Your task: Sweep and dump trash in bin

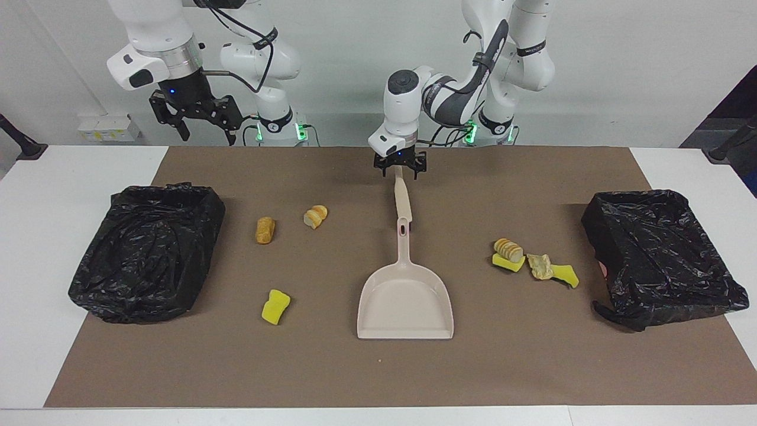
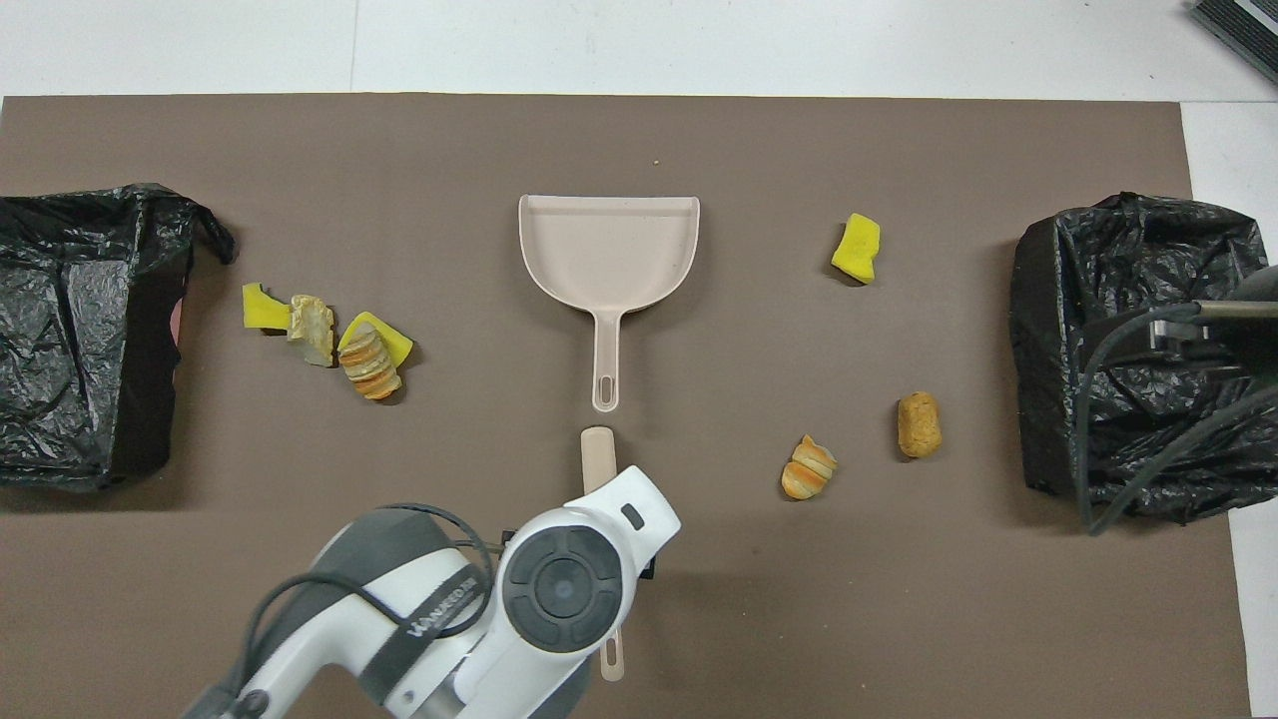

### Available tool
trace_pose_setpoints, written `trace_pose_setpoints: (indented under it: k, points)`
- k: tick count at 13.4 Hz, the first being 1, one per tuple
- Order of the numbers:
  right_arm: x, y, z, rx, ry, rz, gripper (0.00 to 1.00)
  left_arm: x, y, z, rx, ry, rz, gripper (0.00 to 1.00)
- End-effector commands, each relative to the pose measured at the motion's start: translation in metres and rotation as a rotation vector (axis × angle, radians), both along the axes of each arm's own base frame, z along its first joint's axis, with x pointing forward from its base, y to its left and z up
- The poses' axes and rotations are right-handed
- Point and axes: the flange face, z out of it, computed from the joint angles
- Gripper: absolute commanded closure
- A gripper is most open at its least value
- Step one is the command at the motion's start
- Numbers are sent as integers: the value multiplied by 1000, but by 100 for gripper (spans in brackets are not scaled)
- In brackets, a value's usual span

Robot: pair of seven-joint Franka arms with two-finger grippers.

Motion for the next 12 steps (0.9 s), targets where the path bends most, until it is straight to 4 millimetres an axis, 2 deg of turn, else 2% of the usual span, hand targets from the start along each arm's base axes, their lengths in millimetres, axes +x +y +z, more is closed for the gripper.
trace_pose_setpoints:
  k: [1,3,4,6,7,8,9,10,12]
  points:
    - [-4,-1,-1,8,-17,12,0,-28,-1,2,-4,-11,-8,0]
    - [-5,-2,-1,5,-12,25,0,-37,-2,-3,8,0,-12,0]
    - [-5,0,-1,4,-9,30,0,-52,-11,-14,23,14,-36,0]
    - [-7,7,-1,2,-3,40,0,-46,-12,-11,20,13,-27,0]
    - [-5,10,-4,1,0,48,0,-45,-13,-6,29,19,-27,10]
    - [-3,16,-5,0,-5,60,0,-45,-13,-1,43,29,-29,41]
    - [-1,22,-5,-3,-11,71,0,-39,-9,3,53,40,-22,90]
    - [4,23,-4,2,-16,67,0,-29,-1,6,63,49,-9,100]
    - [11,25,-2,8,-42,66,0,-24,-1,13,52,41,-4,100]
